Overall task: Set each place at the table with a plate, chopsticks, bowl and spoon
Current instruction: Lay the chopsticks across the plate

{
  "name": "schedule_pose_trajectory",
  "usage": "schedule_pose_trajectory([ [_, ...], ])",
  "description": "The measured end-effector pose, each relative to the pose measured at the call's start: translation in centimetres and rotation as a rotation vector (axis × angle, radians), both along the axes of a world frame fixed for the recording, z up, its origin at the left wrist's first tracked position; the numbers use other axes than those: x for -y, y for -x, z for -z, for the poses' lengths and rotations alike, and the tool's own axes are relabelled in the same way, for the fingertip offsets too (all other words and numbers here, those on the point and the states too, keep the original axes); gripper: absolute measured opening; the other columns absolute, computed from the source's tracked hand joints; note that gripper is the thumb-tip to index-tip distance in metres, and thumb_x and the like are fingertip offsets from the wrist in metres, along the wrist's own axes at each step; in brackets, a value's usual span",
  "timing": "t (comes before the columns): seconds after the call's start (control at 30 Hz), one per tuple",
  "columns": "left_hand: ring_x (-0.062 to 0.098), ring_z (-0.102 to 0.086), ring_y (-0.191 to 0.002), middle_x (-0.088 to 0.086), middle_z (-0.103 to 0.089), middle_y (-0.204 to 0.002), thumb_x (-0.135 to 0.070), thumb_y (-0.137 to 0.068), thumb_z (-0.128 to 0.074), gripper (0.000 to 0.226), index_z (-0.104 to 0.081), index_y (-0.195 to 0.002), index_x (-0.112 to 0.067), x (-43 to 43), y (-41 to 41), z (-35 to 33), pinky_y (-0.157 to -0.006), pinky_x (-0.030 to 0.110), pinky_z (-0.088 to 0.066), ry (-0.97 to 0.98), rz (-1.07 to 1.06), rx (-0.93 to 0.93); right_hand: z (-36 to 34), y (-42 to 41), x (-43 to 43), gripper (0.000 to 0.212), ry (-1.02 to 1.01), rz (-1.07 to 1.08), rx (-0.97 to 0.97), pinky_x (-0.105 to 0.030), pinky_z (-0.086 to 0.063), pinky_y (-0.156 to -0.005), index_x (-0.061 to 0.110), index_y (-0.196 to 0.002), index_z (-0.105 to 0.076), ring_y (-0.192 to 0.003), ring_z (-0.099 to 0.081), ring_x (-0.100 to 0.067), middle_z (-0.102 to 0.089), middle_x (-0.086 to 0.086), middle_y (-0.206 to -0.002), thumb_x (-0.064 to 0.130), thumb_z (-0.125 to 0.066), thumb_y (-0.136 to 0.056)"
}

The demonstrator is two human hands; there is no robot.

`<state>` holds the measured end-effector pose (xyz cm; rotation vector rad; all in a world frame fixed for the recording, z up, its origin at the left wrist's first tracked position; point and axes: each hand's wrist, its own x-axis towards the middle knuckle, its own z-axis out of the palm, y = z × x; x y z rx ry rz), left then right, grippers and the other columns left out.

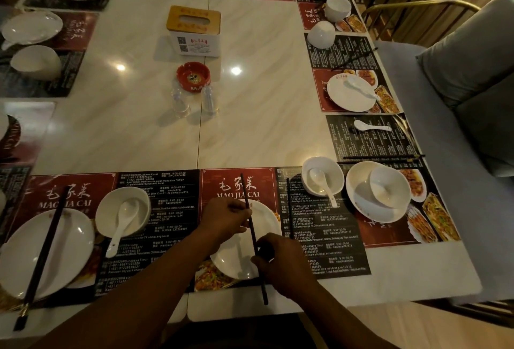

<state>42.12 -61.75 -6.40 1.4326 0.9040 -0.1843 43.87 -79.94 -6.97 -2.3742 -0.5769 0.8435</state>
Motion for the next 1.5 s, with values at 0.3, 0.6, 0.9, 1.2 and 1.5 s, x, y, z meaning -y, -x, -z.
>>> schedule_pose_trajectory([
  [0.3,0.017,-0.075,-0.069,0.008,-0.073,-0.084,-0.002,-0.085,-0.074,0.013,-0.071,-0.094,-0.012,-1.5,-0.1,1.6,-0.065,0.030,-0.062,-0.141,0.052,-0.085,1.9,-2.1,4.0,0.008,0.189,0.277,0.182,-0.021,-0.052,-0.065,0.029,-0.089,-0.061,-0.072,-0.059,-0.001,-0.062,0.012,-0.081,0.028,-0.069,-0.089],
  [0.6,0.019,-0.074,-0.072,0.004,-0.072,-0.080,-0.005,-0.083,-0.077,0.012,-0.075,-0.086,-0.016,-1.6,-0.4,2.7,-0.068,0.035,-0.063,-0.220,0.136,-0.141,2.8,-2.8,3.3,0.006,0.279,0.294,0.125,-0.017,-0.042,-0.059,0.023,-0.090,-0.067,-0.070,-0.060,-0.005,-0.065,0.010,-0.077,0.028,-0.070,-0.089],
  [0.9,0.018,-0.074,-0.069,0.006,-0.075,-0.080,-0.007,-0.081,-0.080,0.011,-0.077,-0.091,-0.010,-1.9,-0.5,3.2,-0.063,0.028,-0.062,-0.254,0.176,-0.126,1.4,-2.0,1.4,0.006,0.162,0.341,0.061,-0.016,-0.050,-0.058,0.024,-0.094,-0.069,-0.065,-0.062,0.000,-0.065,0.012,-0.078,0.026,-0.072,-0.088],
  [1.2,0.018,-0.074,-0.065,0.005,-0.075,-0.074,-0.010,-0.080,-0.081,0.005,-0.079,-0.084,-0.011,-2.2,-0.3,3.5,-0.069,0.040,-0.063,-0.264,0.202,-0.096,2.2,2.0,-2.8,0.014,0.071,0.276,0.009,-0.028,-0.061,-0.073,0.022,-0.103,-0.072,-0.074,-0.068,-0.008,-0.073,0.005,-0.089,0.025,-0.067,-0.089],
  [1.5,0.010,-0.072,-0.060,0.002,-0.074,-0.074,-0.013,-0.088,-0.074,0.006,-0.078,-0.092,-0.011,-3.8,0.3,3.0,-0.056,0.025,-0.059,-0.385,0.263,-0.019,2.3,2.2,-3.1,0.017,0.090,0.243,0.009,-0.027,-0.059,-0.079,0.021,-0.106,-0.070,-0.085,-0.068,-0.009,-0.074,0.004,-0.098,0.029,-0.065,-0.092],
])
